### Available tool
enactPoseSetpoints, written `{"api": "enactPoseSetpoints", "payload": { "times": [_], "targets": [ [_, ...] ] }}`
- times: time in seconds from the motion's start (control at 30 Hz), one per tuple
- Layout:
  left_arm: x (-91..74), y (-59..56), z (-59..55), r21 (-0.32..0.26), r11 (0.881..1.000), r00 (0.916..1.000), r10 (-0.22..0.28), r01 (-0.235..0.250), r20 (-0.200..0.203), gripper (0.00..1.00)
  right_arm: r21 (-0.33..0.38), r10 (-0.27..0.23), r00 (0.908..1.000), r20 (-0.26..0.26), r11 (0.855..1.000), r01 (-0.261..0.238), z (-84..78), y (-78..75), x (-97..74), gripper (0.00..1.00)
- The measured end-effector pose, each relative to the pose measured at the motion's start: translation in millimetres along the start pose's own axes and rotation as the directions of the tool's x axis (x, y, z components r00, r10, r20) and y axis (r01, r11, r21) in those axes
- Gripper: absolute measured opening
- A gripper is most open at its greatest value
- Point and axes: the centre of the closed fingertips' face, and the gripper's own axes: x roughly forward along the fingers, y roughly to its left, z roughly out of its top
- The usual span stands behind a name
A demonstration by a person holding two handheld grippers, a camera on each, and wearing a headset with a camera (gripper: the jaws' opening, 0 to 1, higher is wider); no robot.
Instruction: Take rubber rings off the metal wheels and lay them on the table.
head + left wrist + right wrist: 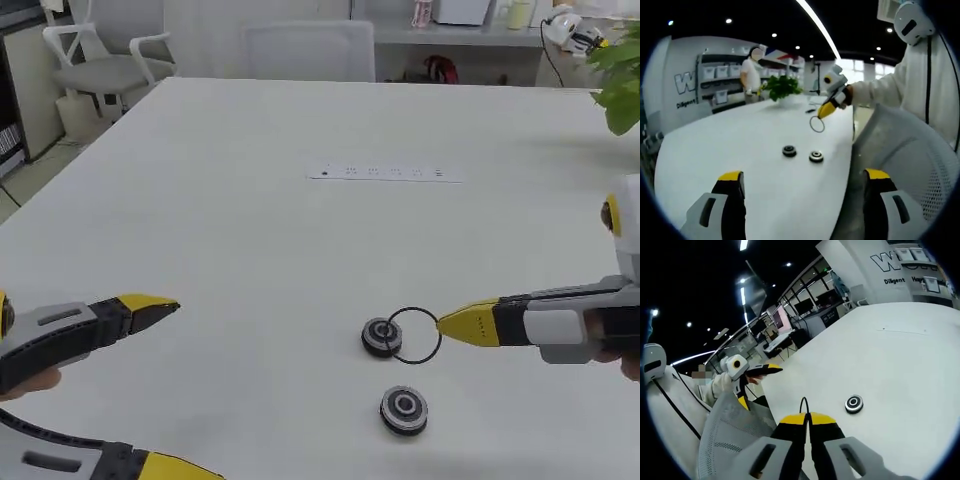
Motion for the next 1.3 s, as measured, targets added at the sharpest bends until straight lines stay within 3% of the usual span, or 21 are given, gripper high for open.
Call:
{"api": "enactPoseSetpoints", "payload": {
  "times": [0.47,1.0,1.3],
  "targets": [
    [-0.5,1.2,-4.7,-0.024,1.000,1.0000,0.002,-0.002,0.002,1.00,-0.011,0.050,0.9981,-0.036,0.999,-0.051,6.7,11.8,34.2,0.00],
    [2.9,-0.7,-6.2,-0.050,0.999,0.9997,-0.019,0.020,0.017,1.00,0.012,0.079,0.9858,-0.148,0.997,-0.078,-21.6,11.6,77.5,0.00],
    [3.2,-0.4,-10.5,-0.066,0.998,0.9996,-0.024,0.025,0.012,1.00,0.024,0.082,0.9767,-0.198,0.997,-0.079,-37.7,8.2,91.0,0.00]
  ]
}}
